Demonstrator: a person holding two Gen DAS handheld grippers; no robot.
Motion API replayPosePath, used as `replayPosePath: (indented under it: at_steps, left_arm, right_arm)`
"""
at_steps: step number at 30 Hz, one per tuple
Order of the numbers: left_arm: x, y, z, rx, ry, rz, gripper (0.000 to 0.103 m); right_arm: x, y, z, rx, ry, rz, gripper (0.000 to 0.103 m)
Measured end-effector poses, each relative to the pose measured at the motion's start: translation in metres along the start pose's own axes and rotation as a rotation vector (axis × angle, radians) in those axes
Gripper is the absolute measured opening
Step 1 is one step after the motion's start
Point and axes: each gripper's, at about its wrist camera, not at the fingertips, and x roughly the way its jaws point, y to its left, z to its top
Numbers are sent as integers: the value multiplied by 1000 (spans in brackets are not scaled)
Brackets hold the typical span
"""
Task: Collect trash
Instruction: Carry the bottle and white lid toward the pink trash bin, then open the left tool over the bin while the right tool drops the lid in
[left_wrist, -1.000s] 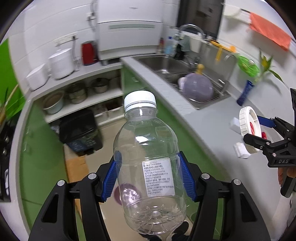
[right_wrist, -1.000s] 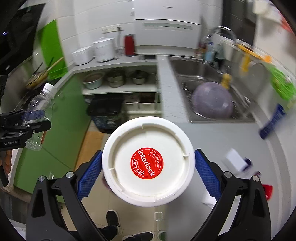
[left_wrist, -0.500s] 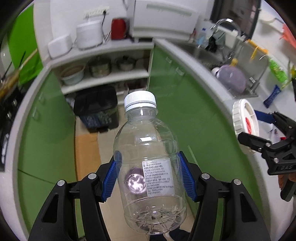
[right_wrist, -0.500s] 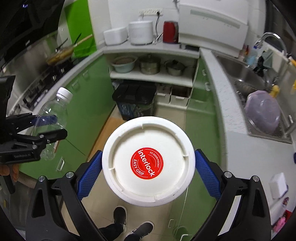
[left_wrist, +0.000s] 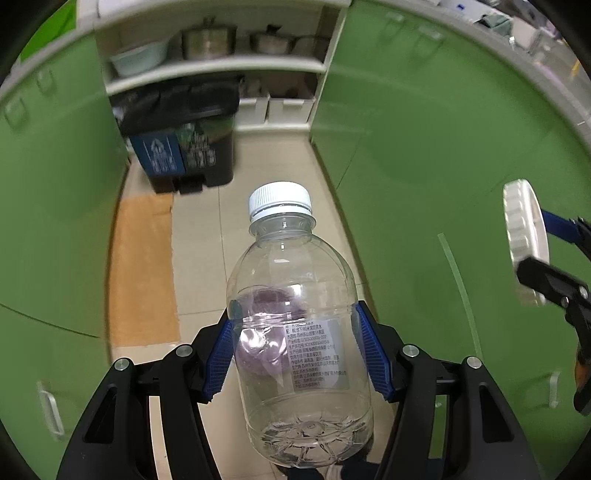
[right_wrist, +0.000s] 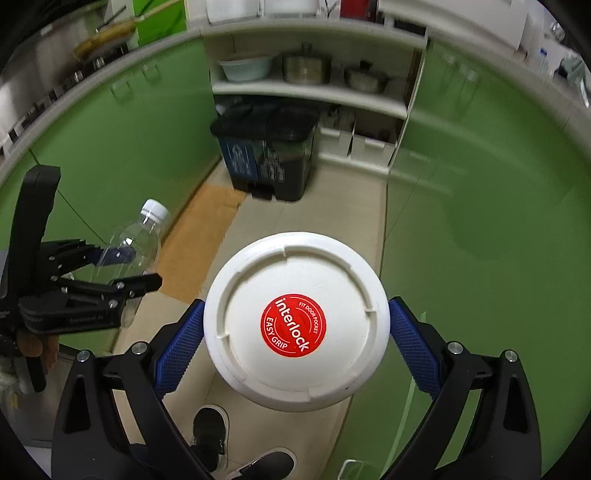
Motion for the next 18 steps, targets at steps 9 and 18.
replayPosePath:
  at_steps: [9,18]
  left_arm:
    - [84,28,-14,-66,38,-41,98]
    - [70,52,-16,-139,11,-50,98]
  right_arm:
    - [82,-1,-44,-18,53,5,95]
    - [112,19,-44,-57,80,60,95]
